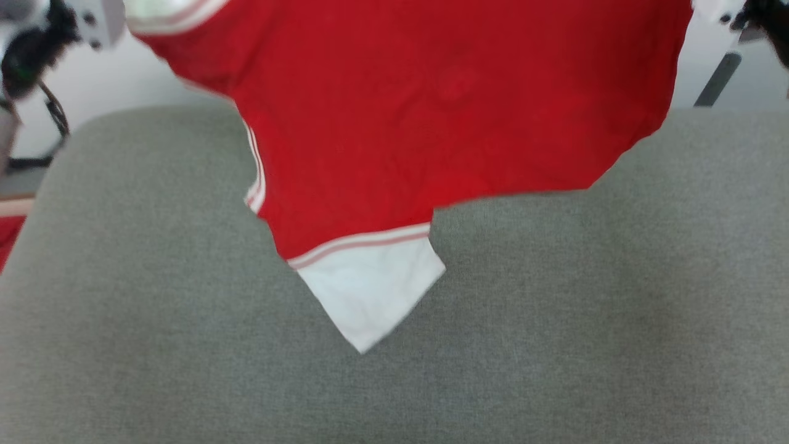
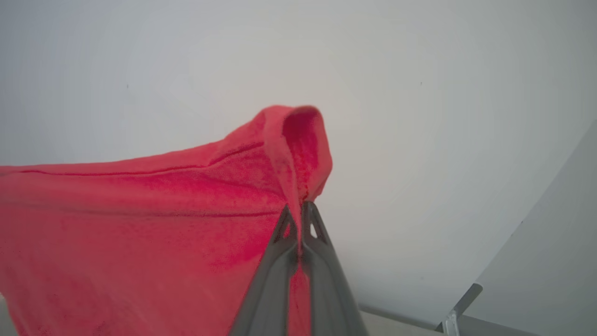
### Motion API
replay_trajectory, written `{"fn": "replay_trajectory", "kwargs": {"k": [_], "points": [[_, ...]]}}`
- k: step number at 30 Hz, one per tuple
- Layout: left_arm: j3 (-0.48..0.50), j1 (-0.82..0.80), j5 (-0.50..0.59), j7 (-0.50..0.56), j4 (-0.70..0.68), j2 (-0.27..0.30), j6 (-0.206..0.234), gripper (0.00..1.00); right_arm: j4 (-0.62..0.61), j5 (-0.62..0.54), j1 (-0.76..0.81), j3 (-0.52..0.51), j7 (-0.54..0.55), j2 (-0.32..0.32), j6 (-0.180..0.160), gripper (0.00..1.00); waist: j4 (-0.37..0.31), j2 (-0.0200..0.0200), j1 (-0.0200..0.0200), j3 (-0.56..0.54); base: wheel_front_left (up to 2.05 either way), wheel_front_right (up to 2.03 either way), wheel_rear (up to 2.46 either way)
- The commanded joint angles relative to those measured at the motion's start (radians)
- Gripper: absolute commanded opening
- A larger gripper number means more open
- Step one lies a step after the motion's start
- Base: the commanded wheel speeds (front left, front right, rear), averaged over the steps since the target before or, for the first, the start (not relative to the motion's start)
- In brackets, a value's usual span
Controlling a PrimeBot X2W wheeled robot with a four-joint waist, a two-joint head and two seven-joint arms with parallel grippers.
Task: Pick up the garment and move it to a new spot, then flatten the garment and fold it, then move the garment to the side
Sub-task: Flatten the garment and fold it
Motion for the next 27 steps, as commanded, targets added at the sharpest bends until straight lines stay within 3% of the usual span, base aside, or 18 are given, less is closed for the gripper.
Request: {"fn": "replay_trajectory", "kwargs": {"k": [1,7,16,22,27], "points": [[0.003,-0.023,0.014,-0.011,0.011,0.001,0.003,0.0,-0.002,-0.015,-0.017,-0.007,-0.014,0.004,-0.001,0.0,-0.011,-0.0001,0.0,0.059,0.0,0.0,0.0],[0.005,-0.183,0.083,-0.099,0.071,-0.032,0.015,0.0,0.01,-0.096,-0.106,-0.05,-0.136,0.051,-0.001,0.0,-0.038,-0.0001,0.0,0.215,0.0,0.0,0.0],[0.022,-0.499,0.186,-0.276,0.173,-0.084,0.027,0.0,0.085,-0.249,-0.302,-0.094,-0.407,0.126,-0.001,0.0,-0.086,-0.0001,0.0,0.47,0.0,0.0,0.0],[0.024,-0.632,0.208,-0.389,0.242,-0.123,0.005,0.0,0.157,-0.325,-0.394,-0.121,-0.539,0.129,-0.001,0.0,-0.067,-0.0001,0.0,0.619,0.0,0.0,0.0],[0.024,-0.638,0.199,-0.487,0.313,-0.162,-0.007,0.0,0.23,-0.371,-0.414,-0.138,-0.613,0.136,-0.001,0.0,-0.028,-0.0001,0.0,0.673,0.0,0.0,0.0]]}}
